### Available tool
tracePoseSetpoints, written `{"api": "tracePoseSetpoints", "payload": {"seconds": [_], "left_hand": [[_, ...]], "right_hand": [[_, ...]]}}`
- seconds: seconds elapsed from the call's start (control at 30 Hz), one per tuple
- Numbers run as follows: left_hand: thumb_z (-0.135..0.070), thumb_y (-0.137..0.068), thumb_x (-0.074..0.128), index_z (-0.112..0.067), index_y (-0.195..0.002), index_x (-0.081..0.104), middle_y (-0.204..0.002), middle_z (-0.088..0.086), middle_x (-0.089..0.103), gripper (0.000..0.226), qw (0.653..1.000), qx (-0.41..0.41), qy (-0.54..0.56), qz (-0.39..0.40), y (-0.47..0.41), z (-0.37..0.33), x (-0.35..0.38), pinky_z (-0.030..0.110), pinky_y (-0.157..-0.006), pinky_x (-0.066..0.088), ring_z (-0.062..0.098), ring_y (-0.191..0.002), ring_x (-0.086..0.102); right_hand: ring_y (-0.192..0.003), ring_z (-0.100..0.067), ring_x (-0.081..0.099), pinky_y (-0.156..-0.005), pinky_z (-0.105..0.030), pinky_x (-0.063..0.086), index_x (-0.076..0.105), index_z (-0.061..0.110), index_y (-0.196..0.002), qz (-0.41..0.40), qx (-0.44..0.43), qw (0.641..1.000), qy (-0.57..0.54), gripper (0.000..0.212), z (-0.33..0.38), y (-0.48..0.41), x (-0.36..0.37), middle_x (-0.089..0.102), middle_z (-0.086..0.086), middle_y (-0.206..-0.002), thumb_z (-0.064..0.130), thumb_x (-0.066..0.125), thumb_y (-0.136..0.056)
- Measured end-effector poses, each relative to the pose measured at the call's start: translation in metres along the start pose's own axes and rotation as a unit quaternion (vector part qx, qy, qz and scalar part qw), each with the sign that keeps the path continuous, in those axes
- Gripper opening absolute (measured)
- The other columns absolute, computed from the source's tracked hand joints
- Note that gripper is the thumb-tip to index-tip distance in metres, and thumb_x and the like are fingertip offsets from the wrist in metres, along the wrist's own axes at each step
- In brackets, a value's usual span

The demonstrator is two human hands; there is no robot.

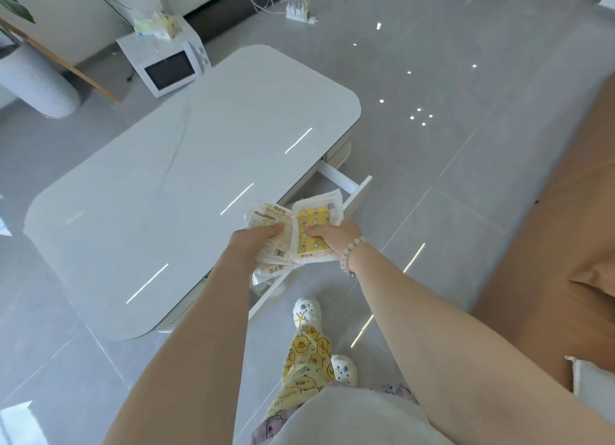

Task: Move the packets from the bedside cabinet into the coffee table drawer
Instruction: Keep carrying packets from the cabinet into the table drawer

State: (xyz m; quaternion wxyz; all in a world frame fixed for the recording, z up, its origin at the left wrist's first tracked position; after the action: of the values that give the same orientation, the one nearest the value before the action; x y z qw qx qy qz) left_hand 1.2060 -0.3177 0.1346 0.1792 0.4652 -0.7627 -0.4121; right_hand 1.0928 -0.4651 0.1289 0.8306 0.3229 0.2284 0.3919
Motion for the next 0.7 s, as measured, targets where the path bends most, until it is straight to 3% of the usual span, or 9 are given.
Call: {"api": "tracePoseSetpoints", "payload": {"seconds": [0.23, 0.5, 0.6, 0.7], "left_hand": [[-0.016, -0.072, 0.081, -0.008, -0.097, 0.065, -0.091, 0.01, 0.071, 0.032, 0.999, -0.026, 0.043, 0.021, -0.053, -0.033, 0.011, 0.035, -0.068, 0.056, 0.025, -0.078, 0.069], [-0.015, -0.073, 0.08, -0.006, -0.102, 0.062, -0.09, 0.011, 0.07, 0.036, 0.997, -0.07, 0.043, -0.001, -0.115, -0.052, 0.0, 0.043, -0.084, 0.056, 0.029, -0.085, 0.068], [-0.017, -0.071, 0.081, -0.006, -0.106, 0.062, -0.093, 0.011, 0.071, 0.041, 0.997, -0.072, 0.031, -0.01, -0.137, -0.058, 0.004, 0.041, -0.079, 0.057, 0.028, -0.083, 0.069], [-0.018, -0.073, 0.079, -0.007, -0.108, 0.062, -0.096, 0.011, 0.07, 0.041, 0.994, -0.096, 0.039, -0.017, -0.156, -0.045, 0.012, 0.035, -0.063, 0.056, 0.026, -0.08, 0.069]], "right_hand": [[-0.086, -0.02, 0.068, -0.068, -0.024, 0.052, 0.067, 0.01, -0.103, -0.03, 0.019, 0.999, 0.024, 0.035, 0.038, -0.052, 0.0, 0.071, -0.006, -0.097, 0.028, 0.078, -0.075], [-0.083, -0.021, 0.068, -0.078, -0.032, 0.055, 0.062, 0.018, -0.078, -0.035, 0.054, 0.998, 0.025, 0.016, 0.051, -0.114, 0.031, 0.07, -0.005, -0.09, 0.023, 0.077, -0.076], [-0.087, -0.022, 0.068, -0.082, -0.034, 0.055, 0.061, 0.017, -0.083, -0.048, 0.077, 0.996, 0.016, 0.02, 0.045, -0.134, 0.033, 0.069, -0.004, -0.091, 0.025, 0.078, -0.075], [-0.089, -0.024, 0.068, -0.085, -0.036, 0.055, 0.062, 0.016, -0.081, -0.05, 0.101, 0.993, 0.033, 0.02, 0.031, -0.156, 0.031, 0.07, -0.006, -0.093, 0.027, 0.078, -0.074]]}}
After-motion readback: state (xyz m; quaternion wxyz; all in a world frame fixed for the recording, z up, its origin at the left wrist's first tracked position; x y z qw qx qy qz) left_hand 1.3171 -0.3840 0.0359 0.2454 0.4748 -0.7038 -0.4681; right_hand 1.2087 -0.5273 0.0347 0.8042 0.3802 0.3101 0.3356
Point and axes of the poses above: each hand's wrist, its own y-axis away from the middle knuckle, its own x-axis out of the palm, z = x × y, the point moved 7 cm from there along -y, towards the middle knuckle
